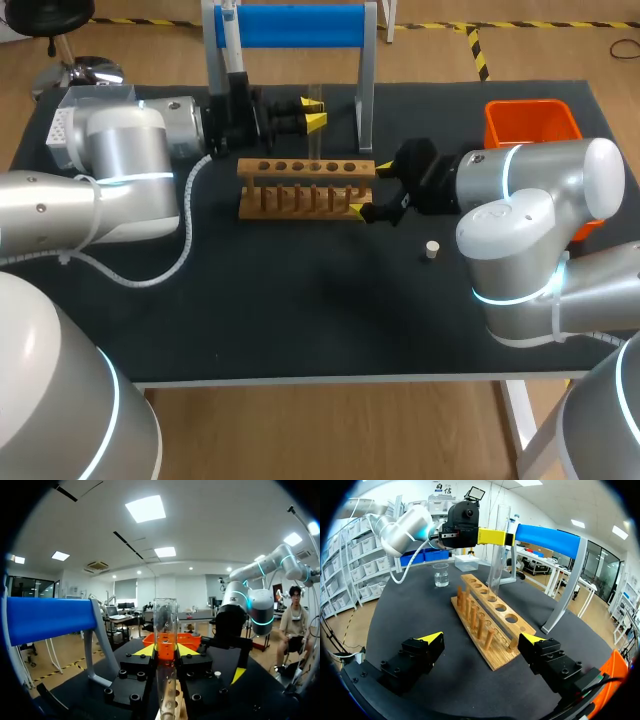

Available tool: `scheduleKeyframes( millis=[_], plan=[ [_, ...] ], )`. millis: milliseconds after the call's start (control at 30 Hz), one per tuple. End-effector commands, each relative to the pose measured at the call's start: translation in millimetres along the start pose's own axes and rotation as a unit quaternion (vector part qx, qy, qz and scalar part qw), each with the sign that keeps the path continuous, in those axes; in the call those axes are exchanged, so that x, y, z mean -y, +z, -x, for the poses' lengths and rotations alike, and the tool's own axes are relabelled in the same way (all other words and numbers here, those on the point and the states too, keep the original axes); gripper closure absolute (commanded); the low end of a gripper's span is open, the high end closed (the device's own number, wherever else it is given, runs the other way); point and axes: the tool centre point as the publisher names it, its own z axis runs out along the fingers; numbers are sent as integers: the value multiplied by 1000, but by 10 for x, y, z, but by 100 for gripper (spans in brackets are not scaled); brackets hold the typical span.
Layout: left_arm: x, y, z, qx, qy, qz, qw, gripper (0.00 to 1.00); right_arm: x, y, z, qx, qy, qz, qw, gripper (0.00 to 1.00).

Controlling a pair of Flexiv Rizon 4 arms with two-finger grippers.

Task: Invert the test tube, pick up the pipette, mount the tip to pipette, aspirate from beaker and dispense into the tube, eject the tip, return the pipette, and cap with the stopper.

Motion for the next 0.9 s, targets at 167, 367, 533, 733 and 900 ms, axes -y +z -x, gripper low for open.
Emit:
scheduleKeyframes(
  millis=[167, 367, 533, 733, 900],
  plan=[
    [-66, 9, 25, 0, -2, 2, 1000, 100, 3, 0, -5, 0, 0, 0, 1000, 0],
    [-116, 12, 28, -1, -2, -2, 1000, 100, 3, 0, -5, 0, 0, 0, 1000, 0],
    [-153, 11, 43, -1, -5, -3, 1000, 100, 3, 0, -5, 0, 0, 0, 1000, 0],
    [-197, 0, 57, 1, -10, -10, 1000, 100, 3, 0, -5, 0, 0, 0, 1000, 0],
    [-237, -6, 61, 2, -14, -15, 1000, 100, 3, 0, -5, 0, 0, 0, 1000, 0]
  ],
)
